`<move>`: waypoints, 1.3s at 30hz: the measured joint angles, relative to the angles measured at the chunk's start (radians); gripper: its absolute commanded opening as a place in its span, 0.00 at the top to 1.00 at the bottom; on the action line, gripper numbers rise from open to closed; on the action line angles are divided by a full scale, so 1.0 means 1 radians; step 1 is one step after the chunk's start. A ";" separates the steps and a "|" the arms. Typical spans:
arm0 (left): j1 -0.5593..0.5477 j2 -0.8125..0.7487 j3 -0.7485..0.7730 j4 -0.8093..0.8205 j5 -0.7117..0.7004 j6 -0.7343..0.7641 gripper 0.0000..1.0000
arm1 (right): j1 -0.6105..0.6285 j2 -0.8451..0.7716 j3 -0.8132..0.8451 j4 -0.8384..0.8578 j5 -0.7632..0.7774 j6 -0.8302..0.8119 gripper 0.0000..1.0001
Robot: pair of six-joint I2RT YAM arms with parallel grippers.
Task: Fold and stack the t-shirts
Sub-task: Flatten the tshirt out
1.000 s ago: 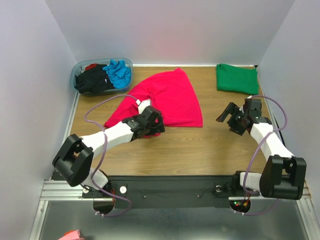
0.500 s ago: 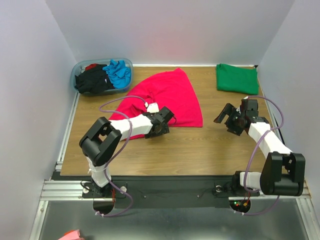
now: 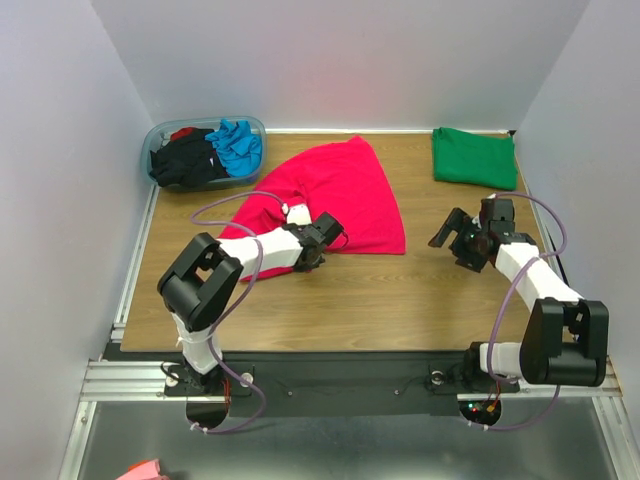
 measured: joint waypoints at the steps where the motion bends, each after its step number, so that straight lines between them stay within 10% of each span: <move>1: 0.000 -0.016 -0.023 0.021 0.010 0.005 1.00 | 0.006 0.003 0.000 0.000 0.004 0.002 0.02; 18: 0.106 -0.795 -0.341 -0.170 -0.020 -0.060 1.00 | 0.361 0.281 0.178 0.021 0.216 0.085 0.11; 24: 0.125 -0.909 -0.372 -0.269 -0.045 -0.106 1.00 | 0.409 0.397 0.254 0.023 0.291 0.105 0.42; 33: 0.127 -0.955 -0.372 -0.309 -0.078 -0.137 1.00 | 0.430 0.469 0.317 0.003 0.366 0.140 0.55; 37: 0.132 -0.955 -0.369 -0.318 -0.089 -0.140 1.00 | 0.432 0.509 0.362 -0.012 0.397 0.140 0.96; 39: 0.132 -0.955 -0.359 -0.325 -0.093 -0.140 1.00 | 0.431 0.519 0.371 -0.008 0.412 0.141 1.00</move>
